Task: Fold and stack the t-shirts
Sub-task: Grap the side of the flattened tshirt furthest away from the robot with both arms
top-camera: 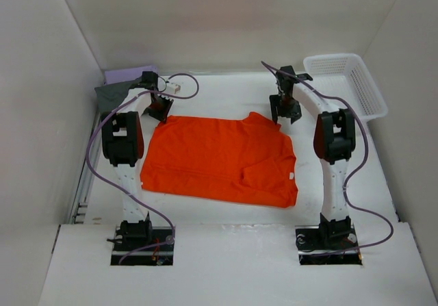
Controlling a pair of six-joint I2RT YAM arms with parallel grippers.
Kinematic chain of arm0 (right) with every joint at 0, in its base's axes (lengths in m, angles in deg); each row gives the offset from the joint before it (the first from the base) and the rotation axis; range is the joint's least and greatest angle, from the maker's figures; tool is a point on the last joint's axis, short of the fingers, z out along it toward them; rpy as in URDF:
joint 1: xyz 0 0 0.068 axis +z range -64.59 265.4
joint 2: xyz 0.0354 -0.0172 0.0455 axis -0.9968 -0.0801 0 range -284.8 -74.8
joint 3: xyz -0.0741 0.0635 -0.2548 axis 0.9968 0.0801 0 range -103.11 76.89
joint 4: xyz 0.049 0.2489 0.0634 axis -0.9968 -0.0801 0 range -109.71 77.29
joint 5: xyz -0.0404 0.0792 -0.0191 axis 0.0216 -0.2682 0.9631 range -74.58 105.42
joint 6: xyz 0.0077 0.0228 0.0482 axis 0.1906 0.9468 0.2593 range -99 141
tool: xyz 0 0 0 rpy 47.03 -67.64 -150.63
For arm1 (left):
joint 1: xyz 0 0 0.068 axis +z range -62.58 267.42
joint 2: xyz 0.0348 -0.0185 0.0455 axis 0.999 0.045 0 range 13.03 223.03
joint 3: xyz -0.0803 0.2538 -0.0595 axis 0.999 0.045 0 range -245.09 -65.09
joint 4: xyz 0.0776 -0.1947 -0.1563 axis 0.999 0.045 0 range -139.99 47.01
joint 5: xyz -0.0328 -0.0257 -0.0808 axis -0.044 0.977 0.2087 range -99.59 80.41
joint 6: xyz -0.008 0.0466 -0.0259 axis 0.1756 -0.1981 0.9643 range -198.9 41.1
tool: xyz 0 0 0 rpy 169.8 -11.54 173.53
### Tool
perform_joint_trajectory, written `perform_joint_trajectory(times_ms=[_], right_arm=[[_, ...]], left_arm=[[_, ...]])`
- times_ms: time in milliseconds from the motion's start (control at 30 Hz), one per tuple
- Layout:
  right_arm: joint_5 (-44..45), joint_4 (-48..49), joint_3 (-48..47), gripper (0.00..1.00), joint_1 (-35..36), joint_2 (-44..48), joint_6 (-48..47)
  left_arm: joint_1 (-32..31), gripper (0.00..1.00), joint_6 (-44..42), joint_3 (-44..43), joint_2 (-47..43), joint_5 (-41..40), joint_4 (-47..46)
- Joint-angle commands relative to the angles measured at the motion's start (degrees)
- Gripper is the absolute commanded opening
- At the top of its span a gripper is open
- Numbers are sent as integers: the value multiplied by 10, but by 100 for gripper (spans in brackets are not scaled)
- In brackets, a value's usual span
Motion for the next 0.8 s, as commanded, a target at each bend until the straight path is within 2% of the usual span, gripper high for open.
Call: perform_joint_trajectory(times_ms=[0,100,200,333,533,767], right_arm=[[-8,-27,-43,70,11,-14,22],[-33,-21,-51,70,11,7,53],[-77,29,-52,69,11,33,127],[-91,80,-89,70,27,15,198],[-68,30,-193,69,56,-81,233],[-31,-9,-229,70,84,-127,235]], left_arm=[[2,12,-12,25,-10,-20,25],[6,12,-12,32,-12,-20,21],[6,12,-14,41,-12,-19,18],[8,12,-11,45,-7,-18,16],[4,12,-14,49,-9,-13,16],[4,12,-16,48,-4,-9,14]])
